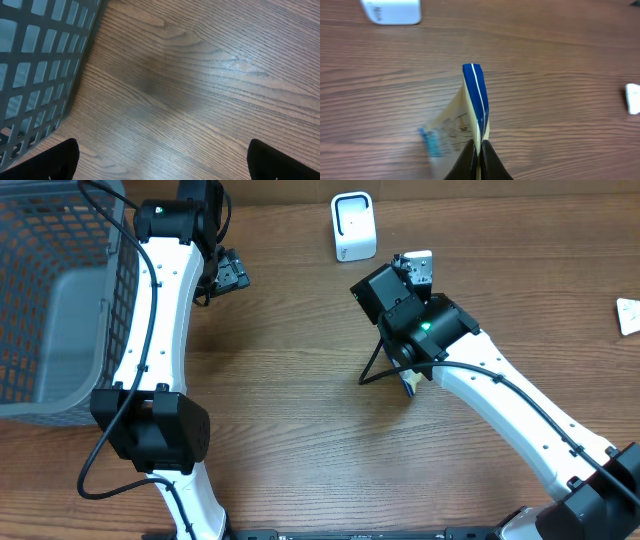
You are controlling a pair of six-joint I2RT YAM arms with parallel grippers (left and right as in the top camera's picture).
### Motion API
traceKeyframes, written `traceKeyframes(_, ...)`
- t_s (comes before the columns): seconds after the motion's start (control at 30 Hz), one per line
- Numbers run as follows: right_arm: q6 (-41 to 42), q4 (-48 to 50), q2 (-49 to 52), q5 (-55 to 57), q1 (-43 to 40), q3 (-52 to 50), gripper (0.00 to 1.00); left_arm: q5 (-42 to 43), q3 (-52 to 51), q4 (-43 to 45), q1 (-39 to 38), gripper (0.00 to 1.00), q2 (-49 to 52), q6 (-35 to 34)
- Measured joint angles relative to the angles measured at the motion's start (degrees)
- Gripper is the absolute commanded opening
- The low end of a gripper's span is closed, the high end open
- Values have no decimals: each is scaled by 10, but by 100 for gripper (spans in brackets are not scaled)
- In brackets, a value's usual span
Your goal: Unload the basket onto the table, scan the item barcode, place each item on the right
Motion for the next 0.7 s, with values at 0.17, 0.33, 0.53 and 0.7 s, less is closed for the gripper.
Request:
traceKeyframes(0.17,3,-44,0,84,-18,0,4,0,0,0,0,100,0,0)
traceKeyframes(0.33,4,-70,0,166,-80,0,4,0,0,0,0,100,0,0)
traceKeyframes(0.53,4,-66,0,179,-143,0,4,0,0,0,0,100,0,0)
traceKeyframes(0.7,-11,-35,3,89,-146,0,4,0,0,0,0,100,0,0)
